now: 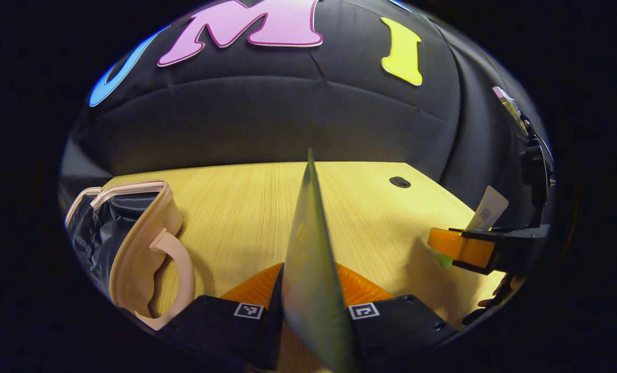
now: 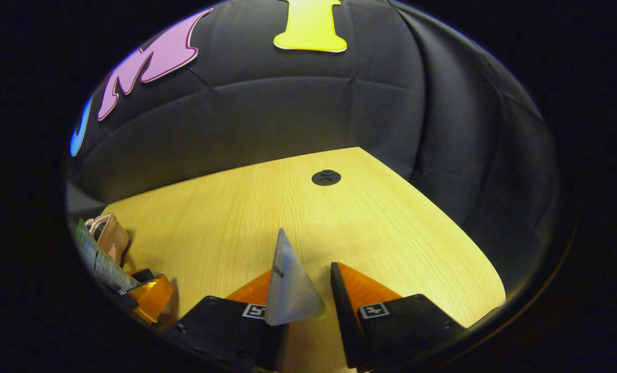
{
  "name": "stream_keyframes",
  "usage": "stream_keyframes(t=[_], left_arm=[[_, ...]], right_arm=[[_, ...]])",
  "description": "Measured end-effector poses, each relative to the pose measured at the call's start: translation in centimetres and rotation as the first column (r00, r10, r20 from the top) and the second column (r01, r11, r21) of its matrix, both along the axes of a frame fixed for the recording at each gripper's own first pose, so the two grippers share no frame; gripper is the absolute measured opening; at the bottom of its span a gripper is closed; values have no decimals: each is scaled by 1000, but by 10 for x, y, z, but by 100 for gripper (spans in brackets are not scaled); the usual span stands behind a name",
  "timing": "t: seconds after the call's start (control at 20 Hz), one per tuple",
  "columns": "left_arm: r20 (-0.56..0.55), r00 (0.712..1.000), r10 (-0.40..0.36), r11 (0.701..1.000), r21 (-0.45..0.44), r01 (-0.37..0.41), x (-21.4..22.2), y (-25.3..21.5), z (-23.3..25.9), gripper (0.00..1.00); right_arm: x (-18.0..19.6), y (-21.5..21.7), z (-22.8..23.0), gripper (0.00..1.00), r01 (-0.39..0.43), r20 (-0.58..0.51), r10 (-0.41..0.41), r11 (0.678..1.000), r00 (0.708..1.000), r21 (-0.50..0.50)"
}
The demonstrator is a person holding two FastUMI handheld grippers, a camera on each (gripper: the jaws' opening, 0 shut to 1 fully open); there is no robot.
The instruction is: First open the suitcase, pack the skin care products into it, and then close the suitcase.
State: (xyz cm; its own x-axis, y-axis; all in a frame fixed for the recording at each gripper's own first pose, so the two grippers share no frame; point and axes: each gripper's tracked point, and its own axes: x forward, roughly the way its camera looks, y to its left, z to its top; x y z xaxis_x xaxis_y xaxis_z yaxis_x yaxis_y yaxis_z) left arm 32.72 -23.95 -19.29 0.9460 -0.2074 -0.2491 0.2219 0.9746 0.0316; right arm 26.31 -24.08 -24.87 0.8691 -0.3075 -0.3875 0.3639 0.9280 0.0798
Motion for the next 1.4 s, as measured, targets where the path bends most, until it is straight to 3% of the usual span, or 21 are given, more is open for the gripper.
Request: stream_keyframes(t=[0.1, 0.3, 0.45, 0.7, 0.75, 0.9, 0.95, 1.1, 1.35, 1.4], left_arm=[[0, 1000, -1, 1000, 2, 1, 0, 0, 0, 48], [0, 1000, -23, 1000, -4, 23, -3, 1, 1, 48], [31, 999, -7, 998, -62, 9, -20, 20, 20, 45], [115, 990, 87, 993, -84, -77, -75, 106, 91, 41], [111, 988, 112, 991, -83, -103, -87, 133, 99, 44], [54, 981, 186, 981, -57, -183, -110, 216, 101, 48], [32, 978, 207, 978, -31, -206, -110, 244, 98, 44], [-78, 972, 223, 975, 16, -223, -98, 305, 73, 44], [-309, 931, 194, 981, 71, -181, -75, 333, 25, 44], [-366, 912, 188, 982, 75, -172, -71, 332, 17, 47]], right_arm=[[-3, 5, 0, 30, -21, 1, 21, 1000, 1000, 0], [-13, 20, 8, 26, -97, -16, 96, 993, 995, -64], [-27, 38, 39, 25, -131, 30, 134, 988, 990, -87], [-65, 101, 91, 25, -245, 69, 252, 964, 965, -102], [-74, 118, 98, 25, -278, 67, 286, 955, 956, -102], [-99, 163, 113, 25, -365, 52, 371, 926, 927, -101], [-107, 178, 118, 25, -390, 48, 396, 915, 917, -101], [-120, 219, 139, 25, -436, 62, 443, 894, 894, -101], [-126, 280, 173, 25, -486, 141, 496, 868, 857, -97], [-128, 288, 177, 25, -491, 156, 498, 867, 853, -83]])
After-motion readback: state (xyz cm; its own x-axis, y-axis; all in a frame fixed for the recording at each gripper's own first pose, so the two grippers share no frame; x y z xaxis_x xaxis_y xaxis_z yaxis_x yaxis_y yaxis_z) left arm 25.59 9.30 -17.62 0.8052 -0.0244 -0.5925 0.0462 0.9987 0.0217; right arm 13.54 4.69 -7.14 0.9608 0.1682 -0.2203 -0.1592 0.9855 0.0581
